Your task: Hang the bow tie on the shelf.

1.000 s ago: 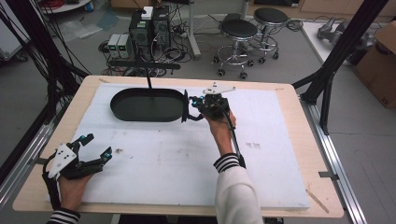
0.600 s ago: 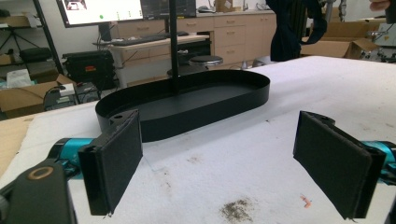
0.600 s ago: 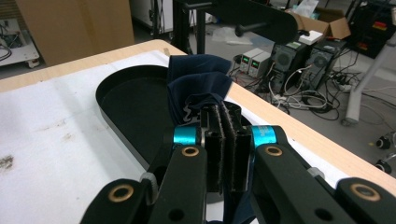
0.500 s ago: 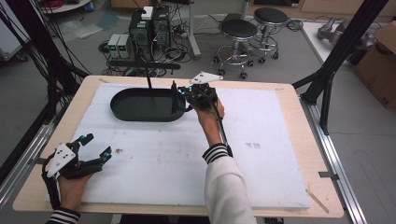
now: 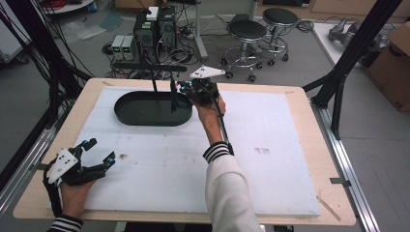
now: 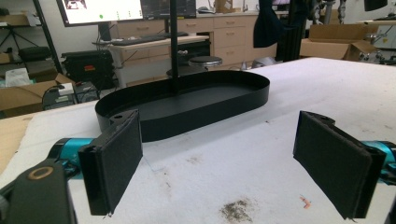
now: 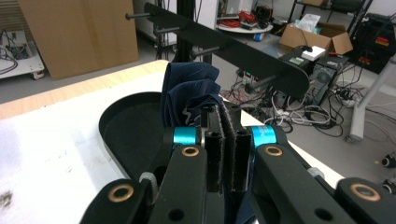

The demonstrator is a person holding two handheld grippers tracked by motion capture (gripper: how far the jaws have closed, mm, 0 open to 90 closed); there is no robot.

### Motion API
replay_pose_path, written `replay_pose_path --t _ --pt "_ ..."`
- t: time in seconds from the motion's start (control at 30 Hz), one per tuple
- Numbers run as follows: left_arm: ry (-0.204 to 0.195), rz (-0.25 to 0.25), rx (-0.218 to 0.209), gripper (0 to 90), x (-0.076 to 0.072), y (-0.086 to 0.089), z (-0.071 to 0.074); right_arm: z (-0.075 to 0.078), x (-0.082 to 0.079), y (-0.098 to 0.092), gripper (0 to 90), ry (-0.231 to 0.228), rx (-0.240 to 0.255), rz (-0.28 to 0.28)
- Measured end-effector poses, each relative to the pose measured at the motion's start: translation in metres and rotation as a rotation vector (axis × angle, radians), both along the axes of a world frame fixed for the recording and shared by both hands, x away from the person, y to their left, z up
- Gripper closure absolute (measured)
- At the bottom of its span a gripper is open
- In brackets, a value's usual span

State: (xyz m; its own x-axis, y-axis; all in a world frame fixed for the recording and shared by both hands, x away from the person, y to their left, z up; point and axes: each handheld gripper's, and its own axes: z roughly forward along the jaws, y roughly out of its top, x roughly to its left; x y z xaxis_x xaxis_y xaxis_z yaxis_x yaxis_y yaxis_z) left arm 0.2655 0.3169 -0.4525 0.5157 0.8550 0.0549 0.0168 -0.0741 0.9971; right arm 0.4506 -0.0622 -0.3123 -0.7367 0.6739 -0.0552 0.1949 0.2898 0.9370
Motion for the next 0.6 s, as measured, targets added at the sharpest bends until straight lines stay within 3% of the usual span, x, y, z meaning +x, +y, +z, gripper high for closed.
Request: replay_pose_path --t 0.53,0.6 --pt "-0.004 0.001 -0.006 16.1 -0.001 0.000 0.000 0.010 0.020 0.013 87.8 -0.025 -0.019 -0.025" --pt "-0.005 0.001 -0.001 16.1 -0.001 0.000 0.000 0.011 0.022 0.015 87.8 -0.045 -0.020 -0.032"
